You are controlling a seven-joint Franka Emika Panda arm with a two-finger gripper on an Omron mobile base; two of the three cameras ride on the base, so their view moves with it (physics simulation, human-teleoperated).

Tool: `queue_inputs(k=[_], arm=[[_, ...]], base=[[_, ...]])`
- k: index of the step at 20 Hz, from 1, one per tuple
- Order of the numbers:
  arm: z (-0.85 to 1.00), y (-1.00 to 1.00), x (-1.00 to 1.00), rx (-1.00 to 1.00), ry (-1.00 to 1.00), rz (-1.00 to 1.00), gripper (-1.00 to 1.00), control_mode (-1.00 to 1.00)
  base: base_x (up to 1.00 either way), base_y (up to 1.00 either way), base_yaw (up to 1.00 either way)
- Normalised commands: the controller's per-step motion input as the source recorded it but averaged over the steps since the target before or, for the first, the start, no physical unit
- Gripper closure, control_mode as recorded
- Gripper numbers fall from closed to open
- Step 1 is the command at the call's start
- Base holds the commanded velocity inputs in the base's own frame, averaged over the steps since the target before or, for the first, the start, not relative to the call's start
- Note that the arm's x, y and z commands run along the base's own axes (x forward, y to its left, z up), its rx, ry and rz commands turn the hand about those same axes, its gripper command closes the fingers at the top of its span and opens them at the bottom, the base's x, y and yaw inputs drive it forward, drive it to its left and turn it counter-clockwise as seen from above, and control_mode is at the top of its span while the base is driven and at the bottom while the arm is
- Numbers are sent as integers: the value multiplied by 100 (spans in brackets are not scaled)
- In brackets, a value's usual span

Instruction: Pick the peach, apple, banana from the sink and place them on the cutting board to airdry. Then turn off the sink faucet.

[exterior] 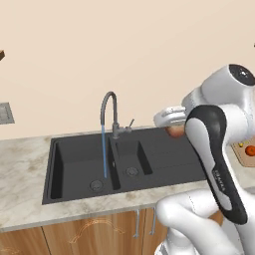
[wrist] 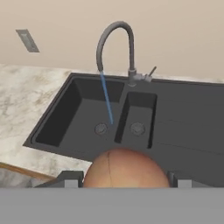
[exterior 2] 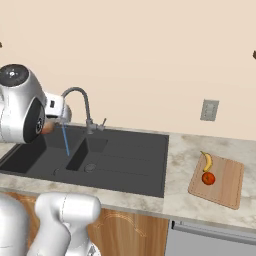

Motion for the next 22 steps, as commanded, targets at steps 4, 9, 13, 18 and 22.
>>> queue_inputs(k=[4, 9, 13, 18, 22], arm=[[16, -99, -37, -1, 0, 0, 100, -100], [11, -95, -37, -2, 0, 0, 100, -100], [2, -93, -34, -3, 0, 0, 100, -100], [0, -87, -25, -7, 0, -2, 100, -100], [0, -82, -14, -9, 1, -4, 100, -100]], base=[[0, 0, 0], [0, 0, 0], [0, 0, 0], [0, 0, 0], [0, 0, 0]])
